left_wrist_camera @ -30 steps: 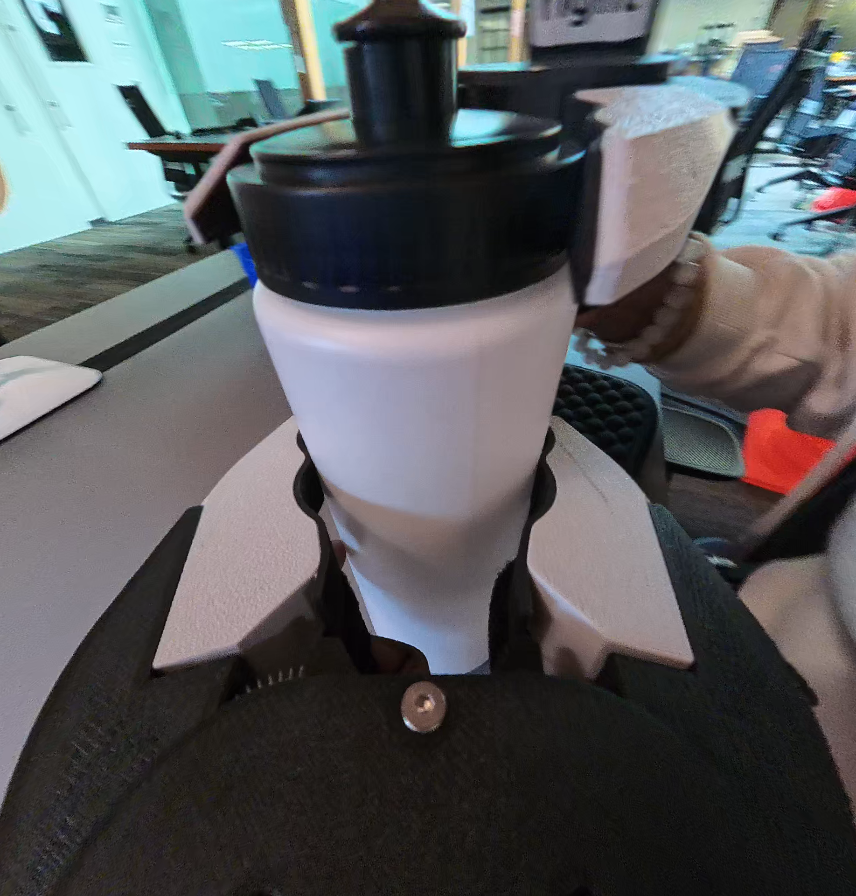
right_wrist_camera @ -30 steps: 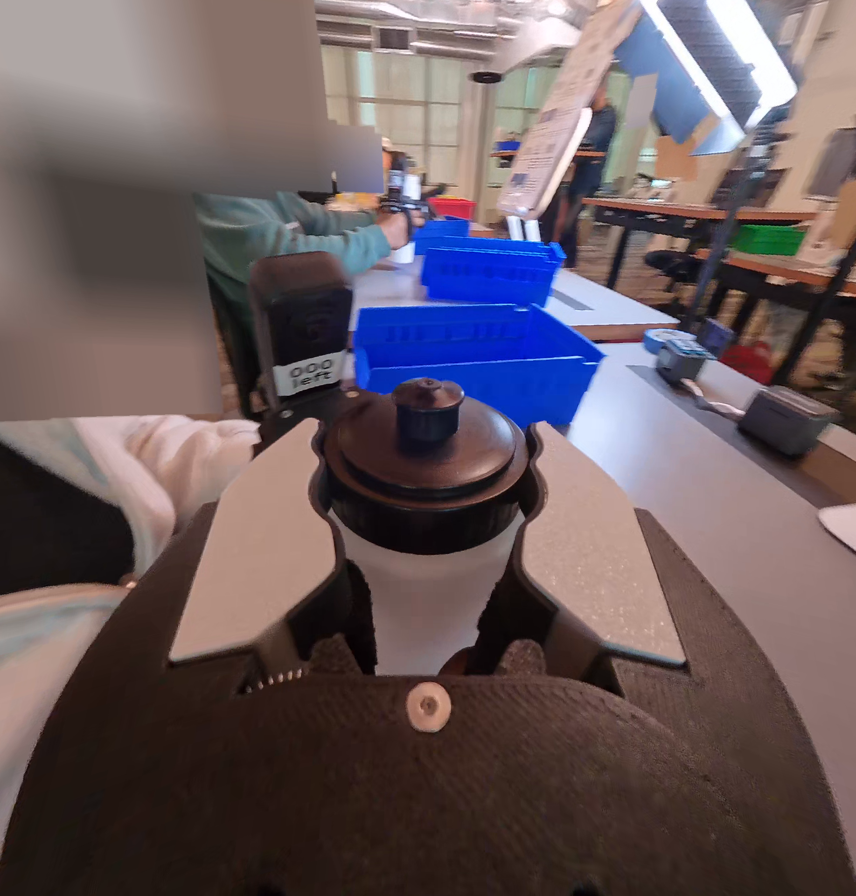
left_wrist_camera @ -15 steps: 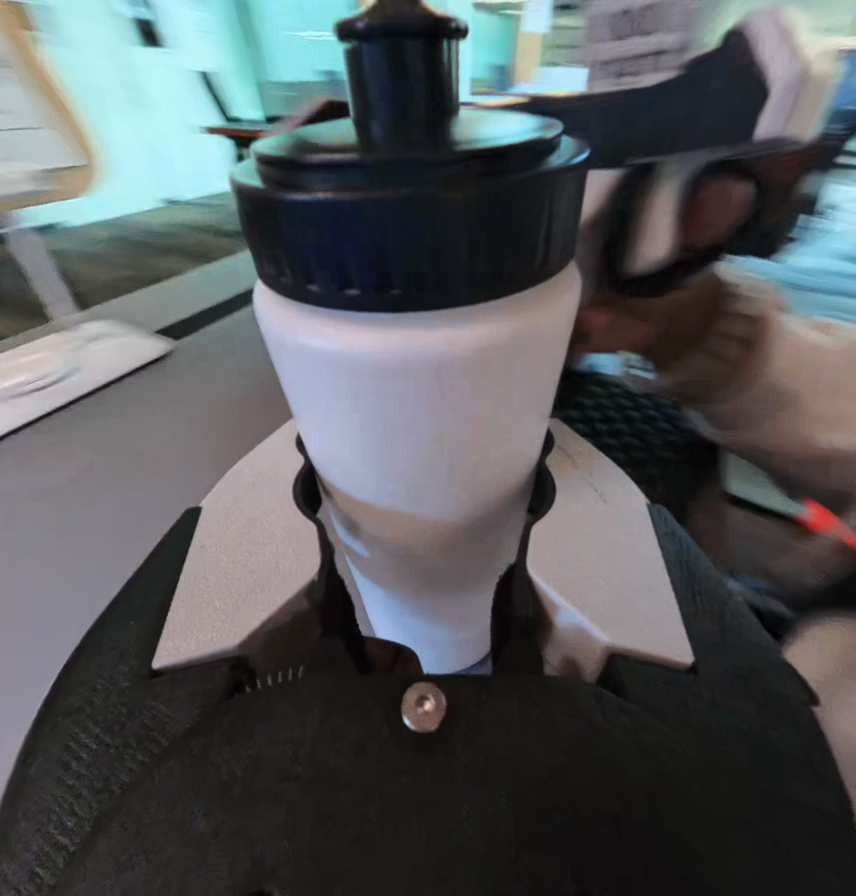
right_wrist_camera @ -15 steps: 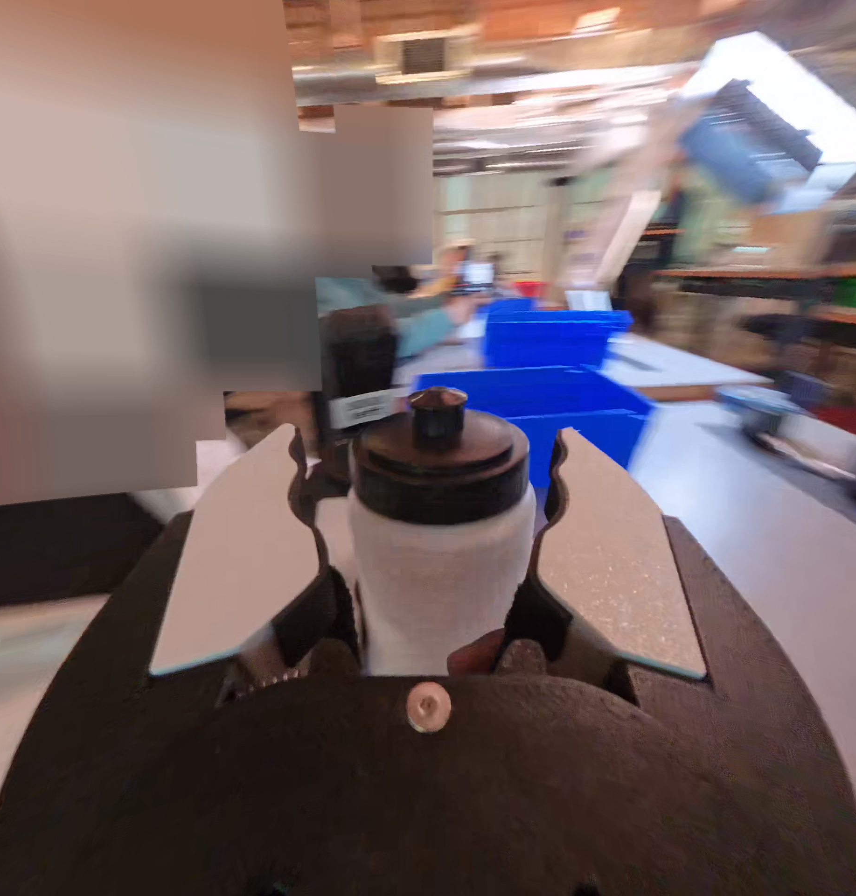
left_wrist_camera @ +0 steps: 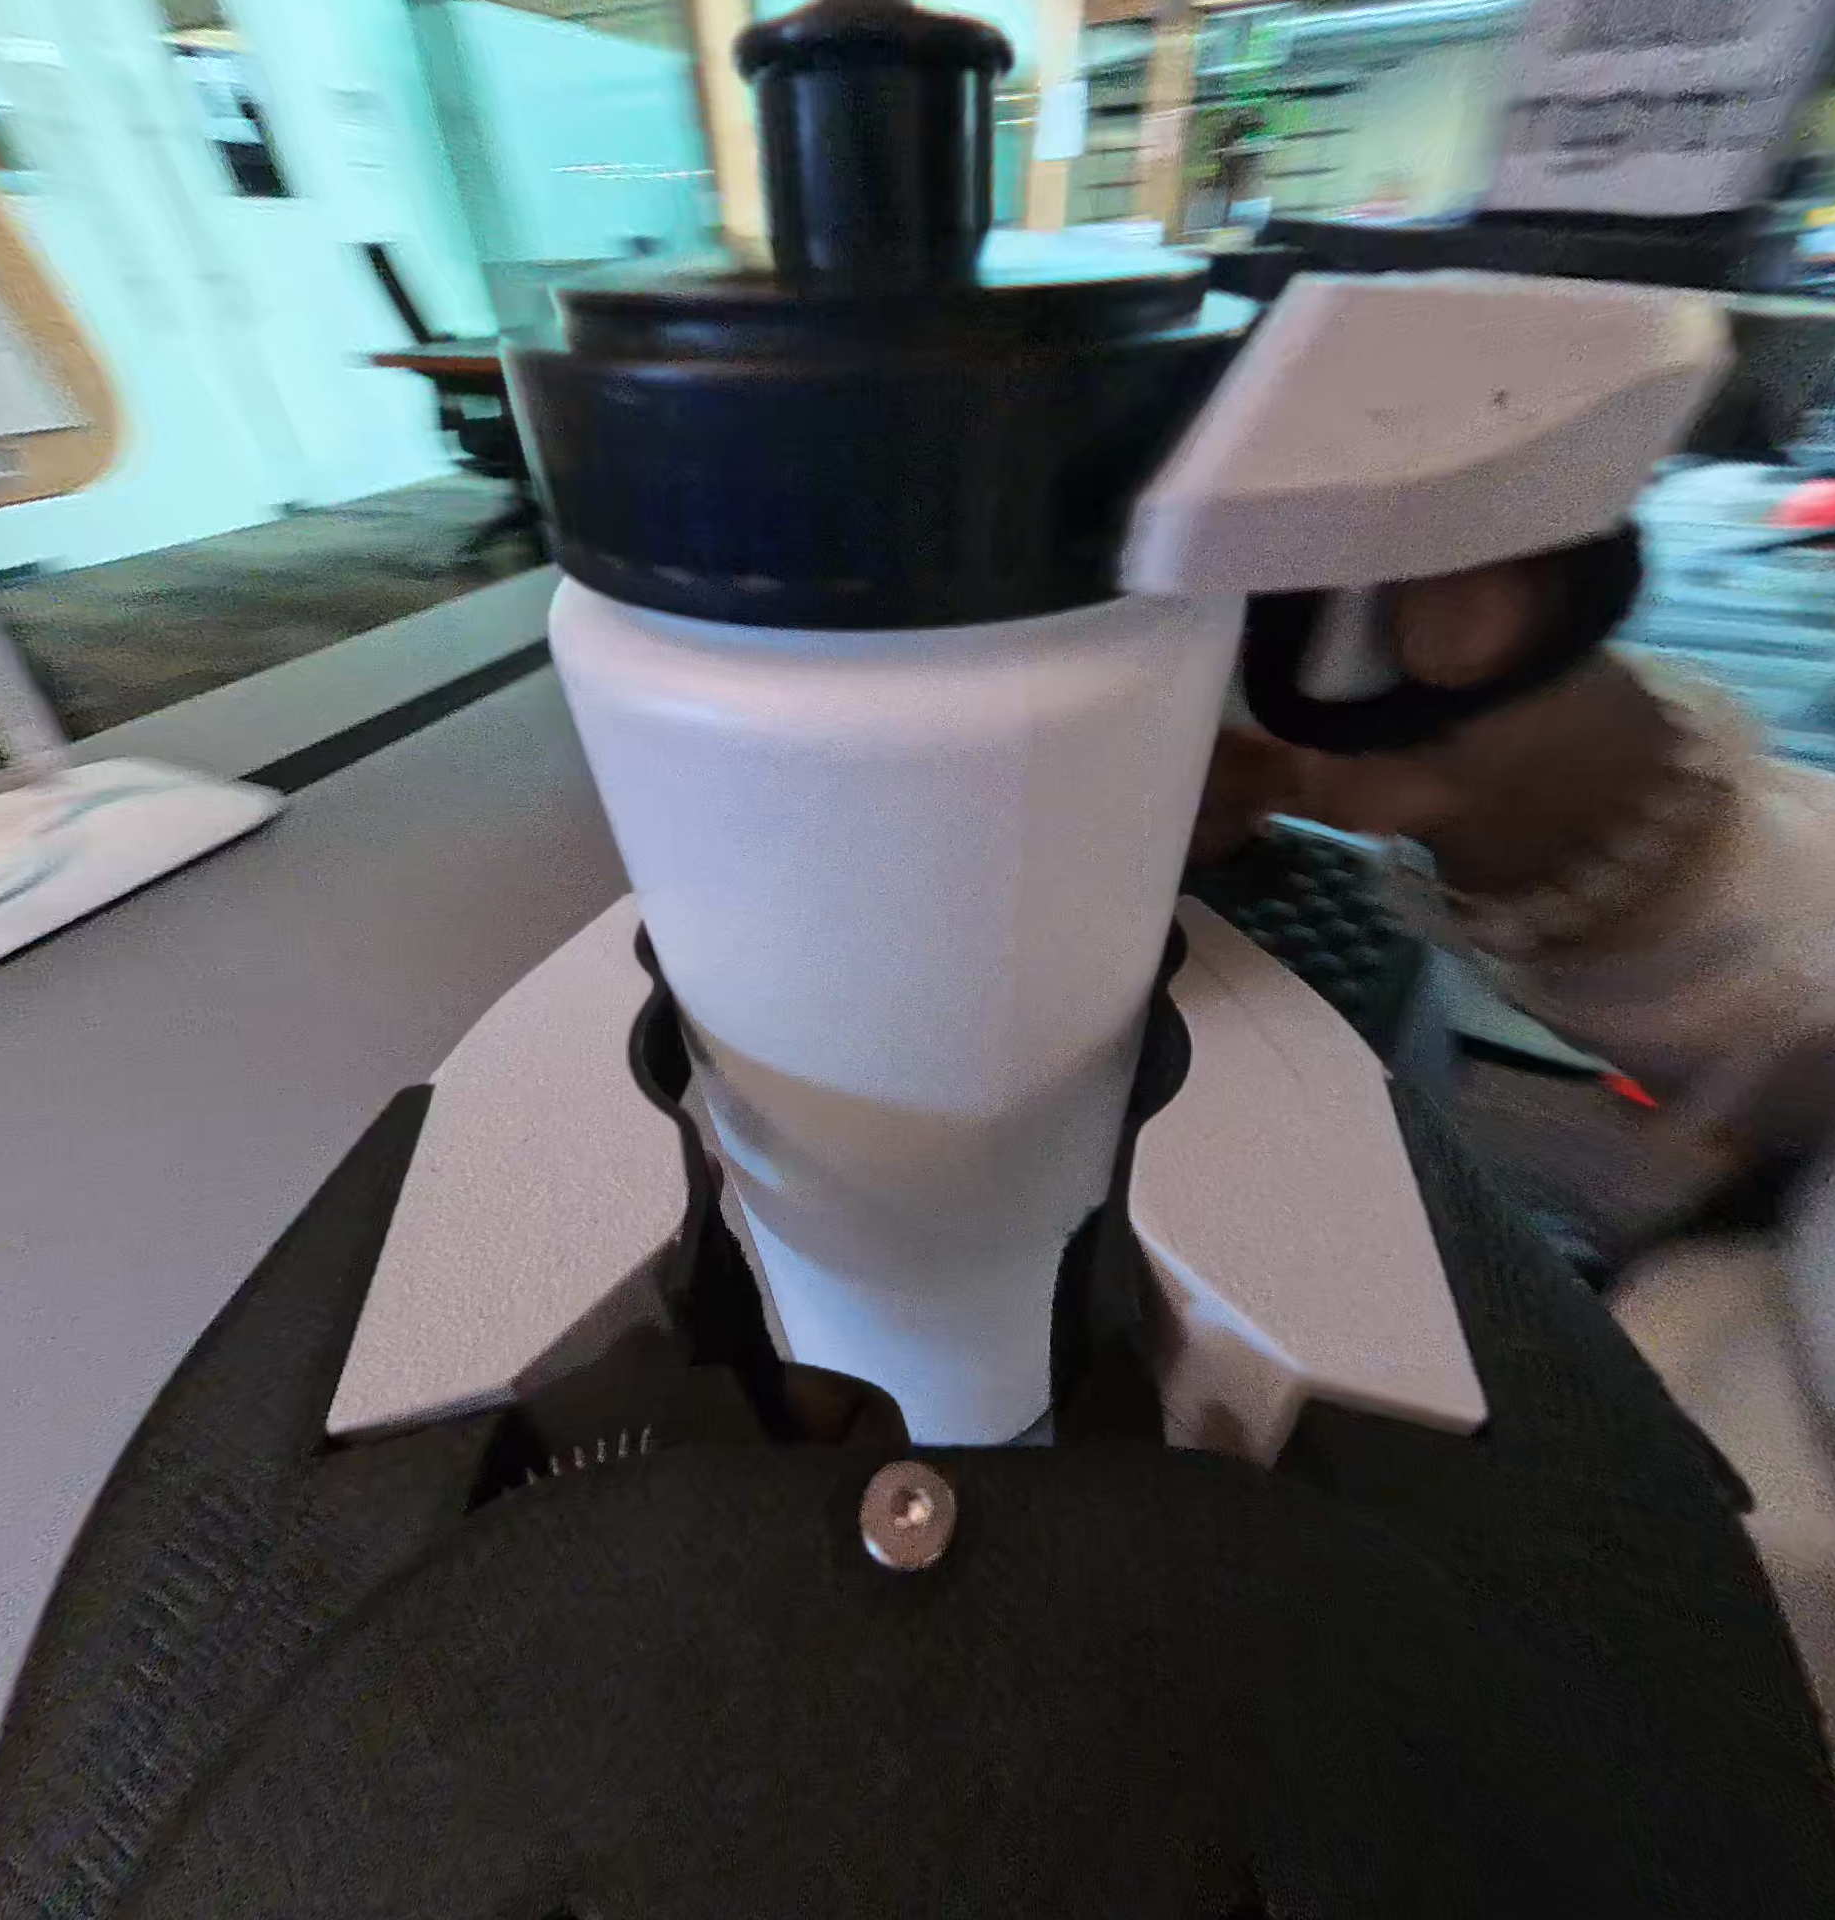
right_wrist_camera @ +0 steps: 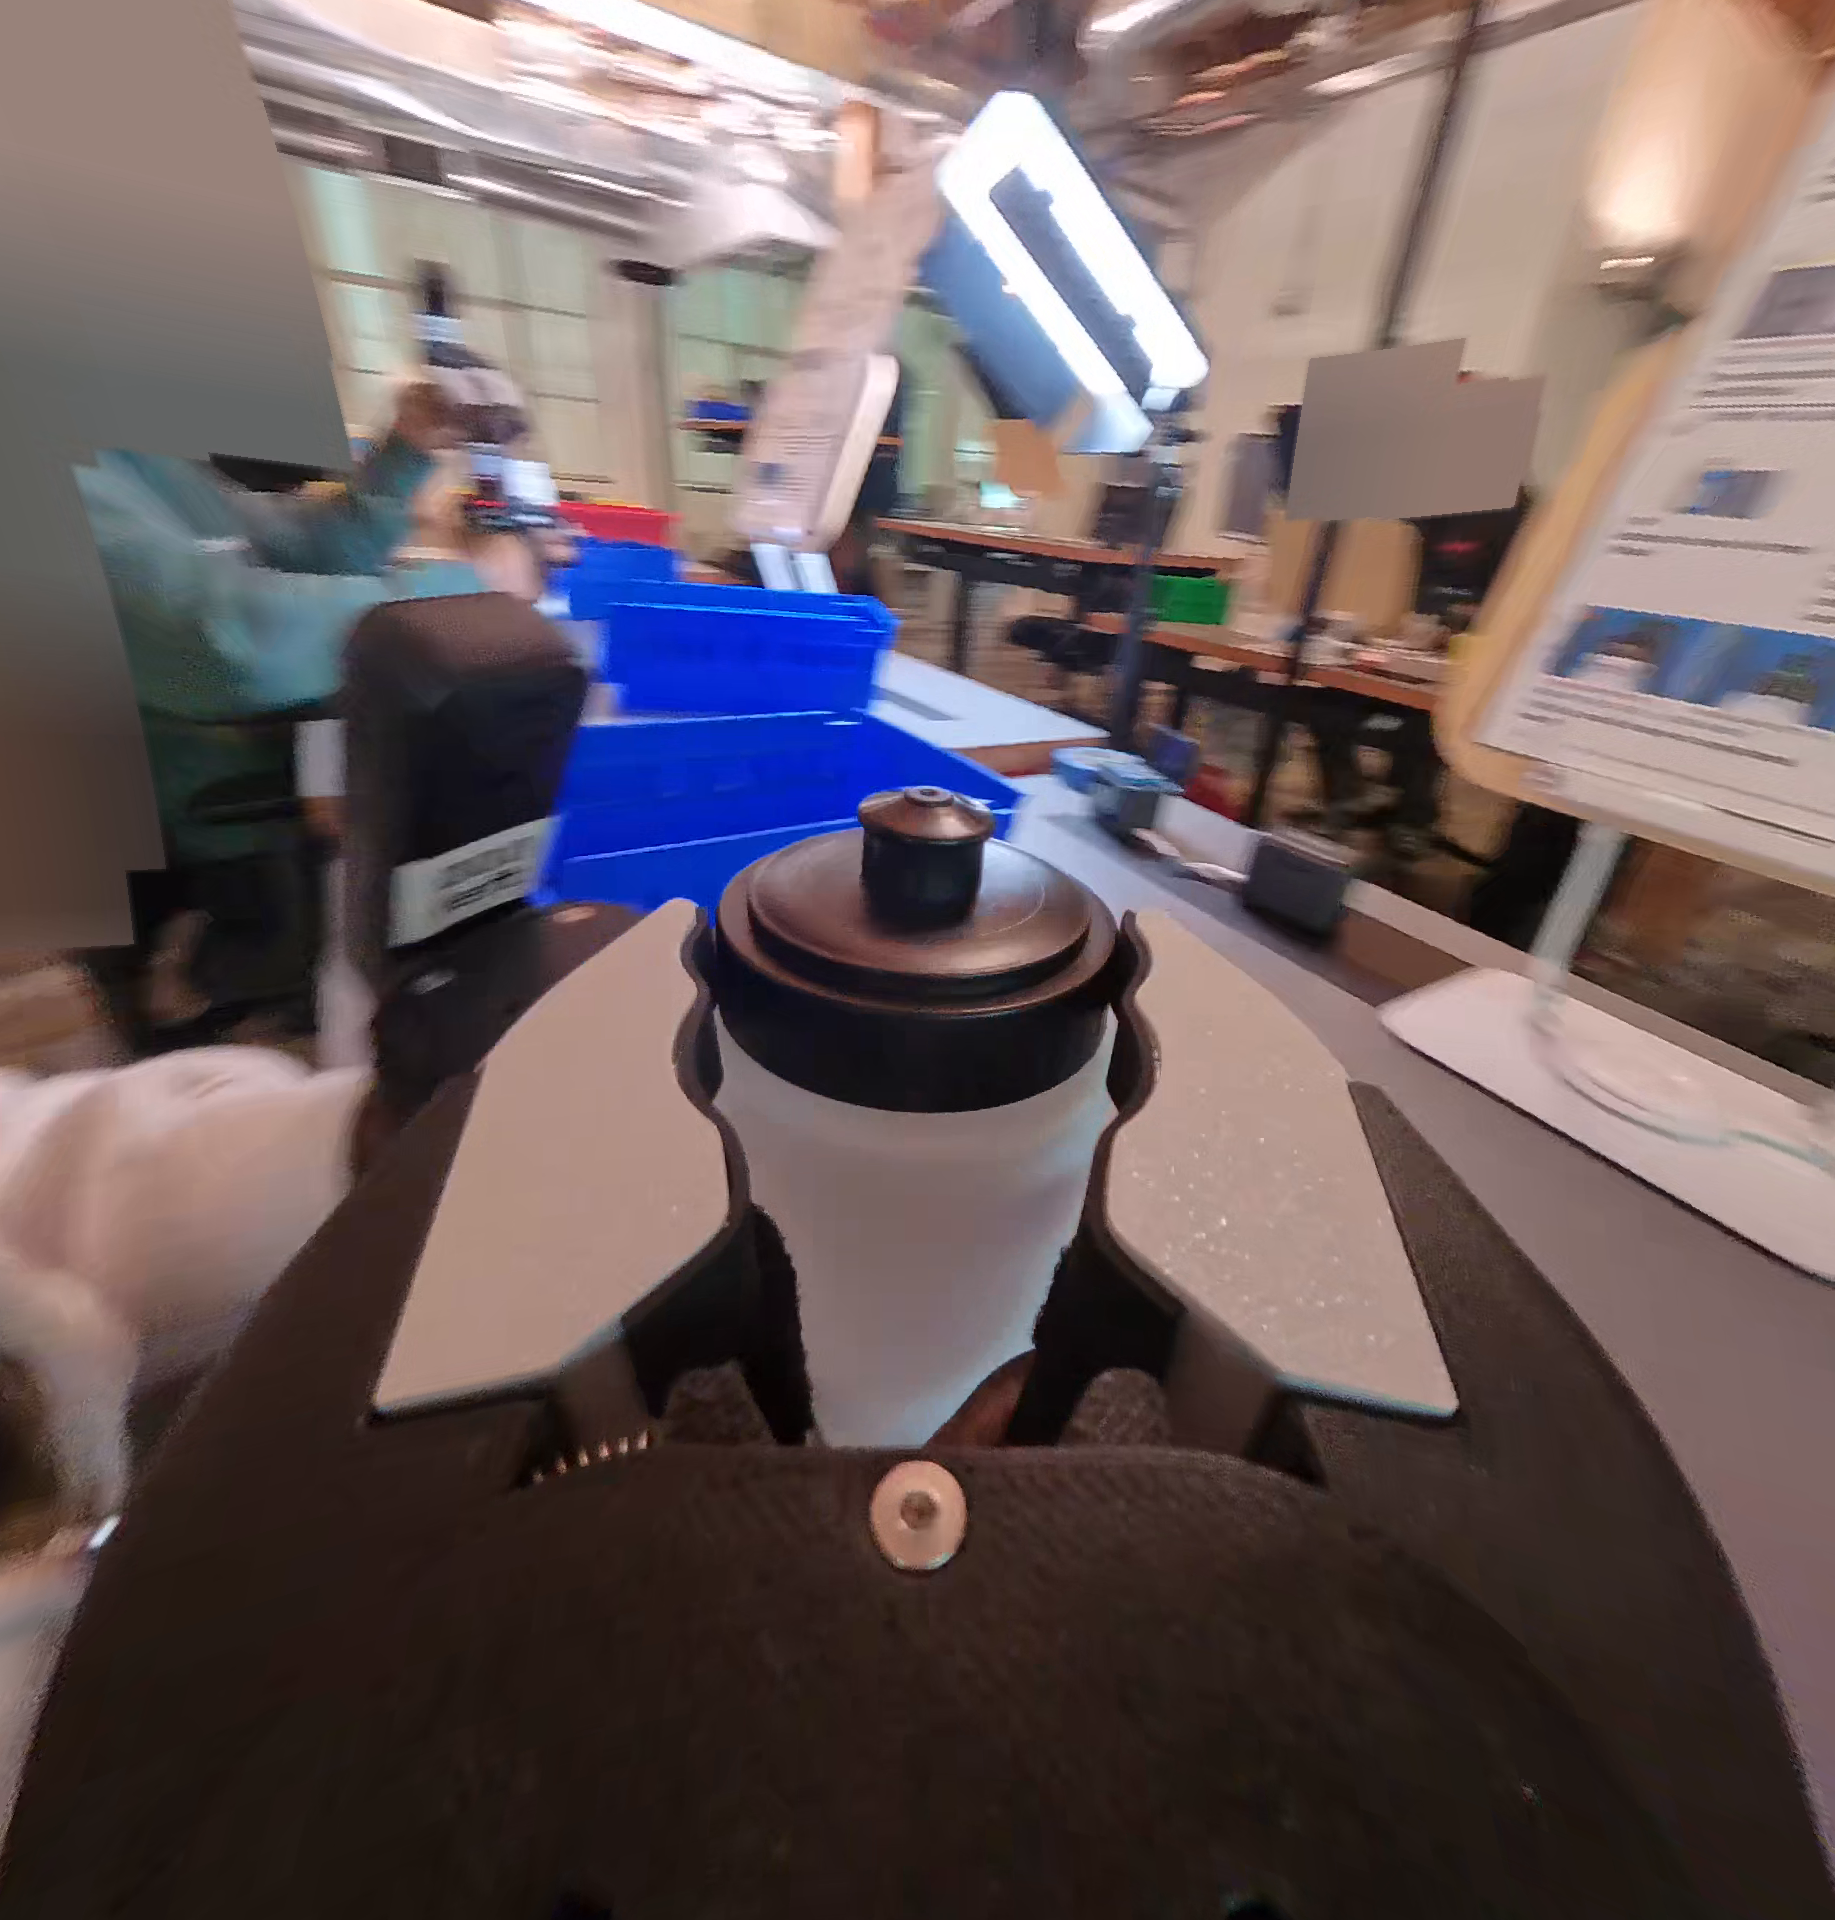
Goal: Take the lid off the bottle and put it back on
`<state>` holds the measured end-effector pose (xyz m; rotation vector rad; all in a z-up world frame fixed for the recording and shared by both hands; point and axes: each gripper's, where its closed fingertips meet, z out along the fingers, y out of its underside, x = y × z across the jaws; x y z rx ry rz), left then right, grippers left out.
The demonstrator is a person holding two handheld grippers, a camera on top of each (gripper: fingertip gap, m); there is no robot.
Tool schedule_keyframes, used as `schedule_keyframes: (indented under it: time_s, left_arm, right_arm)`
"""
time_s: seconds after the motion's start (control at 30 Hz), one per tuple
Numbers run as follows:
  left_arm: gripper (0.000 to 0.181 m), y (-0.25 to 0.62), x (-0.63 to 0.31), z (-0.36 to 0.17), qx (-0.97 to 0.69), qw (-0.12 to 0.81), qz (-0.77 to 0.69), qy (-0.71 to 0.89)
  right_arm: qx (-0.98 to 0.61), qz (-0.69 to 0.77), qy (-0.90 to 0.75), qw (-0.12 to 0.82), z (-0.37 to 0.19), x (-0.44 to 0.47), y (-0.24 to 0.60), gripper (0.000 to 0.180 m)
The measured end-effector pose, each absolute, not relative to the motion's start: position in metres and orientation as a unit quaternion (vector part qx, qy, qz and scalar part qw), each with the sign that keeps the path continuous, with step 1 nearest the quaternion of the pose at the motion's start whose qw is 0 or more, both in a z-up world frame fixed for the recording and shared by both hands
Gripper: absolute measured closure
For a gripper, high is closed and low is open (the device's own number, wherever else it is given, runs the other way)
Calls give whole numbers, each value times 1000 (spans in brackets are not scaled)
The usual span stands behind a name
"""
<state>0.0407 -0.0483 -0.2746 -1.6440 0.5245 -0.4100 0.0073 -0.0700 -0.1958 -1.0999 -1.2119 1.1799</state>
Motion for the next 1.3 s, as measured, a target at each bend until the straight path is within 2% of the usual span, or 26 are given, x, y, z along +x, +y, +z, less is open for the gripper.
schedule_keyframes:
  time_s: [0.2, 0.3, 0.37, 0.43, 0.5, 0.67, 0.73, 0.77, 0.8, 0.83, 0.97, 1.17, 1.3]
  left_arm:
    - [94, -93, 64, -278, -645, 523, -362, 424]
    - [94, -94, 65, -277, -637, 531, -369, 419]
    - [94, -88, 63, -276, -645, 552, -355, 391]
    - [94, -80, 59, -277, -662, 580, -311, 358]
    - [94, -66, 50, -276, -687, 615, -253, 293]
    - [94, -52, 34, -275, -714, 670, -123, 161]
    - [94, -50, 34, -274, -712, 681, -102, 138]
    - [94, -49, 34, -274, -711, 684, -96, 132]
    - [94, -48, 34, -274, -710, 685, -94, 130]
    - [94, -49, 34, -274, -710, 684, -103, 134]
    - [94, -58, 40, -276, -708, 642, -198, 218]
    - [94, -92, 58, -279, -664, 541, -317, 406]
    - [94, -89, 56, -278, -661, 556, -329, 382]
  right_arm:
    - [-258, 671, -637, 280, -195, 26, -112, 106]
    - [-211, 698, -644, 233, -194, 30, -115, 106]
    - [-226, 699, -629, 254, -194, 27, -111, 106]
    - [-279, 678, -593, 331, -191, 19, -95, 85]
    - [-350, 653, -531, 411, -182, 17, -79, 78]
    - [-460, 528, -415, 581, -177, 26, -74, 88]
    - [-484, 461, -434, 604, -187, 17, -74, 83]
    - [-491, 441, -447, 604, -191, 11, -74, 85]
    - [-498, 430, -460, 596, -196, 6, -74, 96]
    - [-502, 427, -457, 597, -196, 5, -69, 97]
    - [-449, 504, -535, 509, -197, 1, -80, 102]
    - [-218, 661, -668, 265, -196, 22, -120, 104]
    - [-195, 701, -652, 212, -195, 21, -116, 104]
